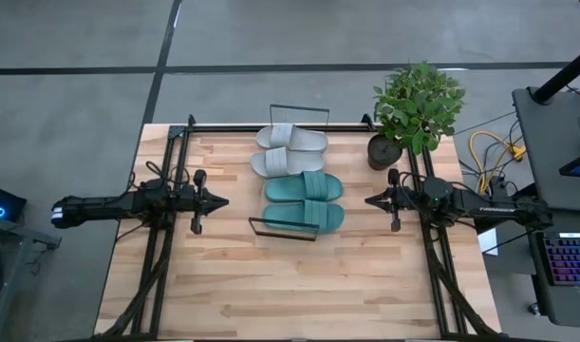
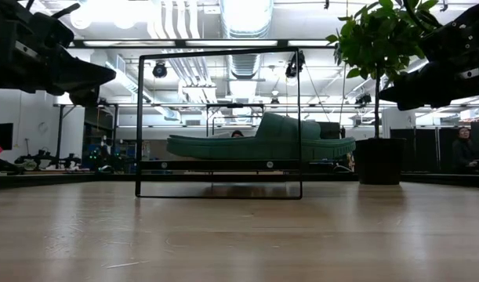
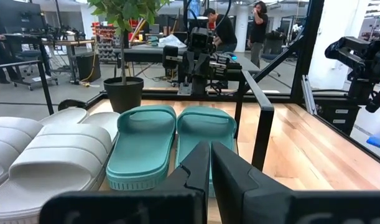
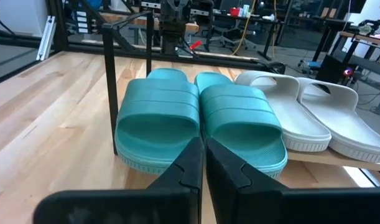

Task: Pick and place slides into the shelf
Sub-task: Return to Home Position

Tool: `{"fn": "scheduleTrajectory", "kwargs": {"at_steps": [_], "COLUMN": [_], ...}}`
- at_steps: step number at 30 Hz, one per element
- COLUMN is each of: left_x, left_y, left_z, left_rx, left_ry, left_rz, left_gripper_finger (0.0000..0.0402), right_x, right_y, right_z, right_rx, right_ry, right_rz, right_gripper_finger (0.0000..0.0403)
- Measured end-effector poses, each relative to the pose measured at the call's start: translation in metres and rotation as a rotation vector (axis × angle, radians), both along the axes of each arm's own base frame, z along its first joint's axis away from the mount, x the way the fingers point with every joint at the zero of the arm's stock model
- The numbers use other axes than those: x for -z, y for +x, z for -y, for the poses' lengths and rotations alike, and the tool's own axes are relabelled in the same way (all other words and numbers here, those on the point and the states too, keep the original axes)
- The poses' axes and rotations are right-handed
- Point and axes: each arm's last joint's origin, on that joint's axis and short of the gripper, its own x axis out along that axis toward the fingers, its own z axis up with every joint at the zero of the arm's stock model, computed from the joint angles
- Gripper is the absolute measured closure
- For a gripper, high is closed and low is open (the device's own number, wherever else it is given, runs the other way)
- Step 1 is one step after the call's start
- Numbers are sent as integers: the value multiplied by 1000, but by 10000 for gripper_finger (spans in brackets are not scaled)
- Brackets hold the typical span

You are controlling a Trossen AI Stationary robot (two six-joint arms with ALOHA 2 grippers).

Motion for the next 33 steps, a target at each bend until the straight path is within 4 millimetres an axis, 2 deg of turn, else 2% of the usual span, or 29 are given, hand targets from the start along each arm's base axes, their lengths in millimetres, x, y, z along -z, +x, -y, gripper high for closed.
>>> {"fn": "scheduleTrajectory", "kwargs": {"at_steps": [33], "left_x": [0], "left_y": [0], "left_z": [0], "left_rx": [3], "left_ry": [0], "left_rz": [0], "left_gripper_finger": [402], "right_x": [0], "right_y": [0], "right_z": [0], "right_rx": [-1], "right_ry": [-7], "right_rz": [0], "right_gripper_finger": [394]}}
